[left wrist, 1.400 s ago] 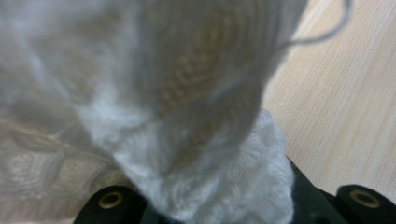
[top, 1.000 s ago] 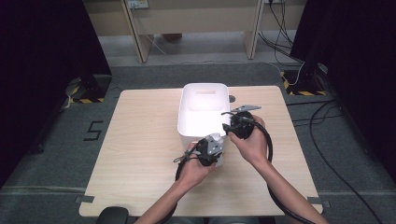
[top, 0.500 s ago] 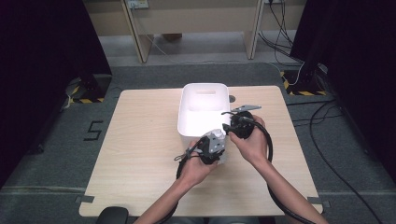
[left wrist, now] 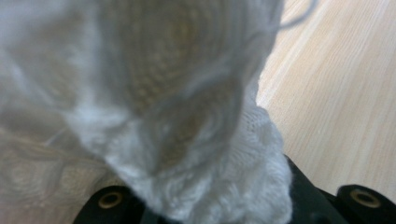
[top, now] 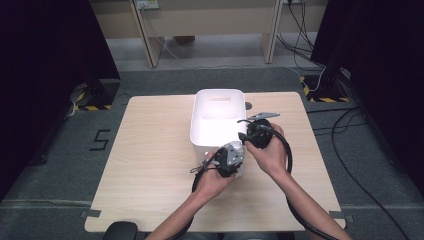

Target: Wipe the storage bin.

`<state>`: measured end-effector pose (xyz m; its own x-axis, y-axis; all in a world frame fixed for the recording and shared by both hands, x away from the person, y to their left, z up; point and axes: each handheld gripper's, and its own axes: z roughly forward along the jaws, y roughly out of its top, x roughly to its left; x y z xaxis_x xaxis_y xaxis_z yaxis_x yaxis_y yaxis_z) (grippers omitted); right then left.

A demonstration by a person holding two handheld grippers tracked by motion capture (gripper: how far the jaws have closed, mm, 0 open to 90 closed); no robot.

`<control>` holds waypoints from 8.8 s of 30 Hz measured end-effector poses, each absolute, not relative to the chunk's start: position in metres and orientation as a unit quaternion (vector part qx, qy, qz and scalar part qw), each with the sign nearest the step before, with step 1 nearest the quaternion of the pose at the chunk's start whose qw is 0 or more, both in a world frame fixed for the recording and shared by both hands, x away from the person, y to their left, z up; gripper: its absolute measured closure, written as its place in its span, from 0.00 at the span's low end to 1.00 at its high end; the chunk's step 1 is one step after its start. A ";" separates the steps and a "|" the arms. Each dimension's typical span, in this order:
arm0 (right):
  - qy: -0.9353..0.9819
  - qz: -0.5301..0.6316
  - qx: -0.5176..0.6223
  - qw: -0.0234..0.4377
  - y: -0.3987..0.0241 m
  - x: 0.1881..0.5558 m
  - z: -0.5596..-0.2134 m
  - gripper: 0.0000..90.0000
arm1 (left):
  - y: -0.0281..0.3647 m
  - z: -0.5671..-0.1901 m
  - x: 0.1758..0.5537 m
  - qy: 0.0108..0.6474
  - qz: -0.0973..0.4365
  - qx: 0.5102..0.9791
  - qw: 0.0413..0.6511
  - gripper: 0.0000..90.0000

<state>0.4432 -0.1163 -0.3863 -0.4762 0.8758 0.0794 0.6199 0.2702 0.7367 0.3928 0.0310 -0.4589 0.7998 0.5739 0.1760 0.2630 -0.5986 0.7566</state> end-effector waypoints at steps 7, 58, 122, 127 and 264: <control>0.778 0.365 0.481 0.174 -0.117 0.444 -0.386 0.71 | 0.028 -0.472 0.395 0.241 0.201 0.874 0.372 0.90; 0.760 0.363 0.519 0.143 -0.120 0.470 -0.396 0.67 | 0.200 -0.428 0.330 0.345 0.255 0.808 0.403 0.90; 0.705 0.361 0.596 0.132 -0.142 0.453 -0.365 0.58 | 0.196 -0.430 0.429 0.338 0.232 0.806 0.427 0.89; 0.712 0.345 0.599 0.120 -0.133 0.457 -0.369 0.55 | 0.199 -0.429 0.430 0.348 0.243 0.798 0.428 0.89; 0.775 0.326 0.517 0.161 -0.133 0.443 -0.393 0.77 | 0.182 -0.430 0.372 0.287 0.228 0.857 0.362 0.90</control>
<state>0.4434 -0.1330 -0.3930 -0.4135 0.9064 0.0869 0.6958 0.2530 0.6722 0.3724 0.1816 -0.4303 0.7312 0.6572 0.1830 0.3263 -0.5726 0.7521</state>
